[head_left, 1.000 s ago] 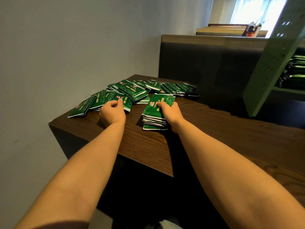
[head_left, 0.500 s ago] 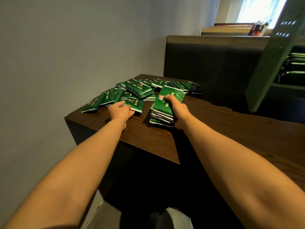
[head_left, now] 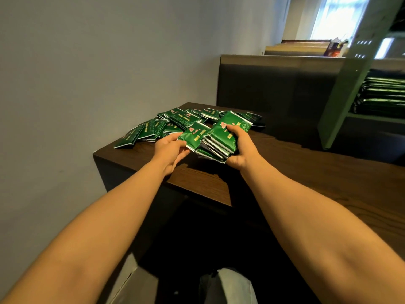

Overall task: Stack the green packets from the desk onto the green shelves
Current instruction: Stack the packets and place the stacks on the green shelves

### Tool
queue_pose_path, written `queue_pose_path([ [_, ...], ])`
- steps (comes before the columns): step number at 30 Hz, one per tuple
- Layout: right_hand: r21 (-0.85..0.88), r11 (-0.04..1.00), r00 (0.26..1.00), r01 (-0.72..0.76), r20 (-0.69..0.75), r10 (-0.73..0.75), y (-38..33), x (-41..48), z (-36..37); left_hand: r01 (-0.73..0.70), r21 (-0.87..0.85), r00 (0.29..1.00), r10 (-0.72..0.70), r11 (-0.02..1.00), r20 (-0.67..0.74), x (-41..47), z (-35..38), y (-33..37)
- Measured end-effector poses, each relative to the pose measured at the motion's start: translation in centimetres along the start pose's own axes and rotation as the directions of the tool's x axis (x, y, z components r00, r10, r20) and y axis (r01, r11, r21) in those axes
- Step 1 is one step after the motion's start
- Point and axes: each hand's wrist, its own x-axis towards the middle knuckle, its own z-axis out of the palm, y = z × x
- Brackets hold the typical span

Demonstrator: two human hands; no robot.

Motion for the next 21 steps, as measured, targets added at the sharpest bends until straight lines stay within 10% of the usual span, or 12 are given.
queue_pose_path([
  [6,0.03,1.0,1.0,-0.005,-0.024,0.006,1.1,0.3,1.1,-0.08,0.184,0.99,0.099,0.98,-0.099,-0.3,-1.3,-0.3],
  [17,0.076,0.997,1.0,-0.022,0.02,0.021,1.8,0.0,1.9,0.014,-0.107,0.998,-0.007,0.994,0.068,-1.7,0.1,0.2],
  [21,0.071,0.997,0.999,-0.038,0.037,0.036,1.9,0.0,2.1,-0.099,0.147,0.991,0.083,0.984,0.108,-1.7,0.4,-0.1],
])
